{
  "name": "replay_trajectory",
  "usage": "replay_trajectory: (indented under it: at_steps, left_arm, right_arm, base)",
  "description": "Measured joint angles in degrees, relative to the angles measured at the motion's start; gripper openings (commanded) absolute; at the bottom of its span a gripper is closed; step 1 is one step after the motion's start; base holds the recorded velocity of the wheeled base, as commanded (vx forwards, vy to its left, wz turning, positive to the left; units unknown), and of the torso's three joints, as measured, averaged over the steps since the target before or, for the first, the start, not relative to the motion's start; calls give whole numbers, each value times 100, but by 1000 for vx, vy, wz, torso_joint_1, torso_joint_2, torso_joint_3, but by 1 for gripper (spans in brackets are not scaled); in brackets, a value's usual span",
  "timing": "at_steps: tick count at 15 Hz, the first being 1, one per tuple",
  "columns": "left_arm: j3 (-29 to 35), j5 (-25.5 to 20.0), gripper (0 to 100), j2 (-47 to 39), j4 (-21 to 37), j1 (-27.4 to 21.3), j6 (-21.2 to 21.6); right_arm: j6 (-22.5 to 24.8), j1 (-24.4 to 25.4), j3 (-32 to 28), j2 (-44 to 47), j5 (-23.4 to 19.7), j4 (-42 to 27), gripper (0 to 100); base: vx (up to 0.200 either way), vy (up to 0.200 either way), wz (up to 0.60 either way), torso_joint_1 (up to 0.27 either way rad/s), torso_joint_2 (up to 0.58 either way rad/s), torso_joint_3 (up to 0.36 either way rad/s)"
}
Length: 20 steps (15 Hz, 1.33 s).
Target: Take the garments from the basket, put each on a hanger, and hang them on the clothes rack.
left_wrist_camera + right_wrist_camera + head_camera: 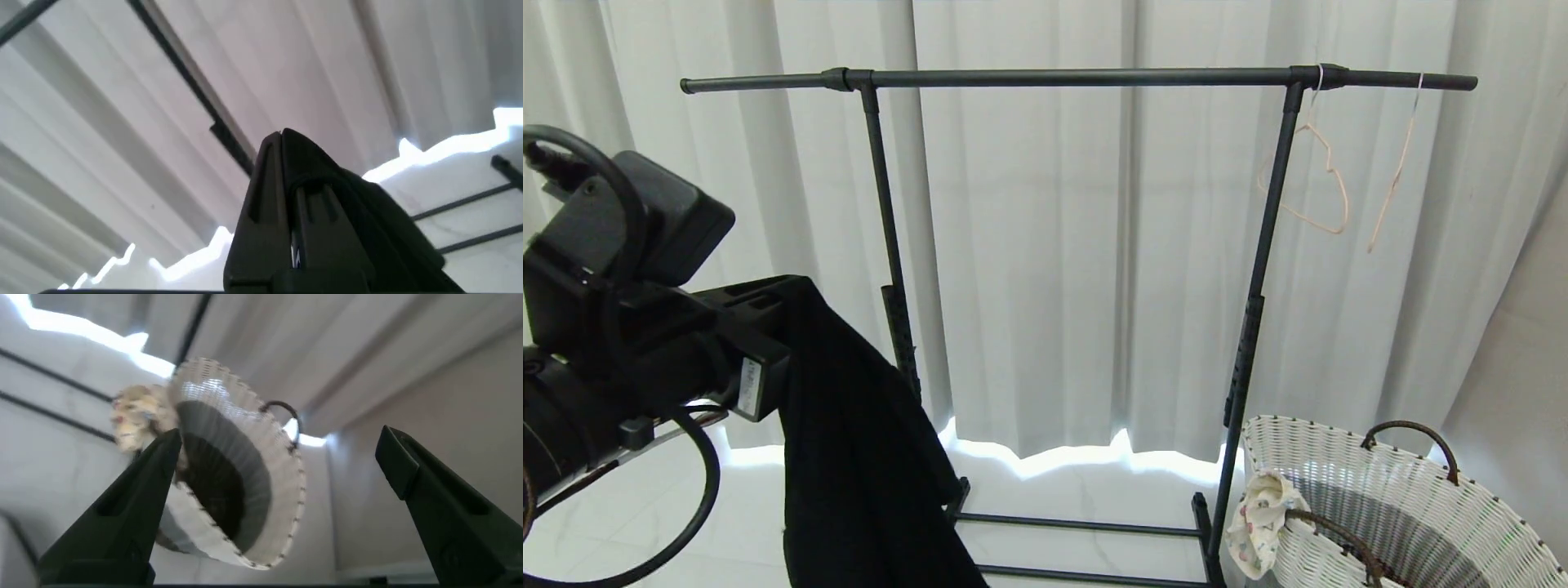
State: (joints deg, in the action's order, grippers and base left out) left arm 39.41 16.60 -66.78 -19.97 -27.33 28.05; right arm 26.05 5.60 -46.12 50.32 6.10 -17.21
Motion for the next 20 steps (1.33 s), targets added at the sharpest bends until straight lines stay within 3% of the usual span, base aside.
replay_trajectory:
  at_steps: [2, 5, 6, 9, 13, 20]
  left_arm:
    - [-295, -33, 0, 157, -6, 193, -85]
    - [-625, -191, 0, 262, -11, 319, -1314]
    - [-680, -196, 0, 245, -11, 355, -1440]
    - [-750, -196, 0, 280, -9, 667, -1264]
    - [-830, -199, 0, 347, -12, 1362, -1235]
    - [-891, -188, 0, 422, -20, 1730, -994]
  right_arm:
    - [-40, -216, 139, -20, -7, 88, 100]
    - [-605, -360, 262, -27, -82, 268, 100]
    - [-794, -373, 268, -18, -110, 375, 100]
    - [-1264, -411, 284, 12, -119, 484, 100]
    - [-1270, -419, 282, 52, -106, 495, 100]
    - [-1108, -439, 325, 87, -66, 503, 100]
  base:
    - [0, 0, 0, 0, 0, 0]
    - [0, 0, 0, 0, 0, 0]
    - [0, 0, 0, 0, 0, 0]
    - [0, 0, 0, 12, -46, -35]
    - [0, 0, 0, 108, -360, -239]
    - [0, 0, 0, 173, -462, -285]
